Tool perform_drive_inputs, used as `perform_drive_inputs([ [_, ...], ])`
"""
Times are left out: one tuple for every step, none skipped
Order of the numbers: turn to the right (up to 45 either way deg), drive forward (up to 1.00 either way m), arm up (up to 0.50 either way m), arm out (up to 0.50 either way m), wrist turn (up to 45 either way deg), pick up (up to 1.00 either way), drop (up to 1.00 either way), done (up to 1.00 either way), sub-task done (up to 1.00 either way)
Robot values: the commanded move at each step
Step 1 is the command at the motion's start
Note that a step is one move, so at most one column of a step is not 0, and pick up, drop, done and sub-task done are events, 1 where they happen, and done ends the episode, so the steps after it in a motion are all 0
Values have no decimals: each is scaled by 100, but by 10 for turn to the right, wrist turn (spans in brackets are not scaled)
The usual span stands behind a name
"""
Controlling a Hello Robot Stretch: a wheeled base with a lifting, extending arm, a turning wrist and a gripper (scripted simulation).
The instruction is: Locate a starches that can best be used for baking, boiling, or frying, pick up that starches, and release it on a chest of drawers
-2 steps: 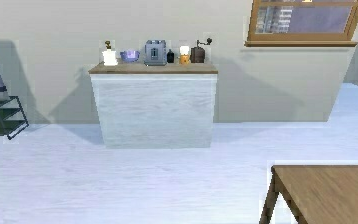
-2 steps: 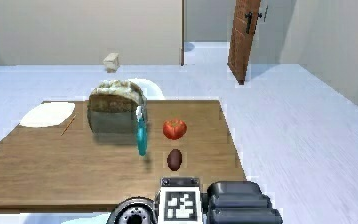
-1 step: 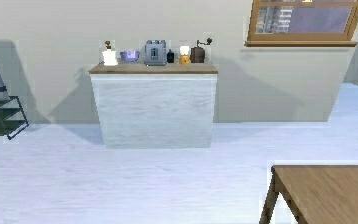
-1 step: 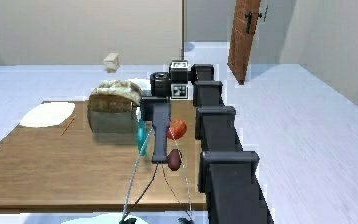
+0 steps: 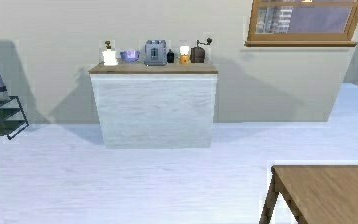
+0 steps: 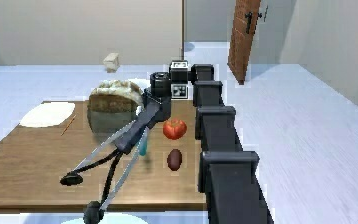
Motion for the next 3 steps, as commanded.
perform_drive_inputs([
  [0, 0, 0, 0, 450, 0, 0, 0, 0],
  [0, 0, 0, 0, 450, 0, 0, 0, 0],
  [0, 0, 0, 0, 450, 0, 0, 0, 0],
])
